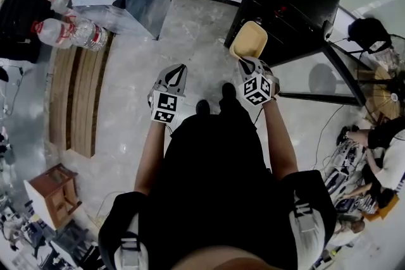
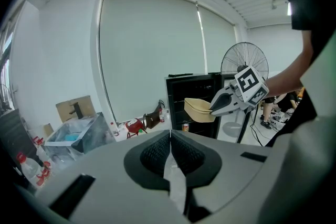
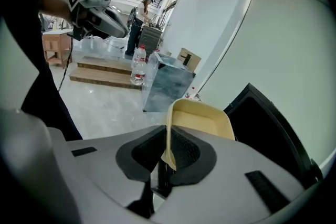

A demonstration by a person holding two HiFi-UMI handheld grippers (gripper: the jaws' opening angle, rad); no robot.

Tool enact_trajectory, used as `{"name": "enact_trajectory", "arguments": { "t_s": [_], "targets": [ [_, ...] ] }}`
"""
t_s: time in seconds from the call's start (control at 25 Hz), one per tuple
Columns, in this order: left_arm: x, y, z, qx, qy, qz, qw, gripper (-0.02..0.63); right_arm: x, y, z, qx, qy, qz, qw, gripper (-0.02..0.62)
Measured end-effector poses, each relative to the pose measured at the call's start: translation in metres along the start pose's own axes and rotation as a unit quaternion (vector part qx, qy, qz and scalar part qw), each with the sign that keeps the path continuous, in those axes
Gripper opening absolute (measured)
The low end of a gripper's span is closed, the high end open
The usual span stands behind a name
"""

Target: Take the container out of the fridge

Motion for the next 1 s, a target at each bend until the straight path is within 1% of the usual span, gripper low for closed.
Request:
{"name": "enact_trajectory", "arguments": {
  "t_s": [0.2,0.48,1.0],
  "targets": [
    [-0.007,-0.007,0.013,0.003,-0.007,0.004,1.0000,0.021,0.001,-0.022,-0.003,0.009,-0.001,-0.003,1.000,0.025],
    [-0.014,-0.013,0.024,0.002,-0.006,0.002,1.0000,0.021,0.002,-0.044,-0.011,0.003,0.005,-0.001,1.000,0.026],
    [-0.014,-0.020,0.032,-0.003,-0.008,0.011,0.9999,0.021,-0.001,-0.045,-0.020,0.012,0.007,0.011,1.000,0.028]
  ]
}}
Point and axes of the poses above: the fingertips, and each gripper's own axes: x forward along the fingers, y to its right, z out of its underside, the point moved 9 cm from there along -x, backward along the fingers, and after that the axes turned 2 degrees about -z, right-handed, at the moved point
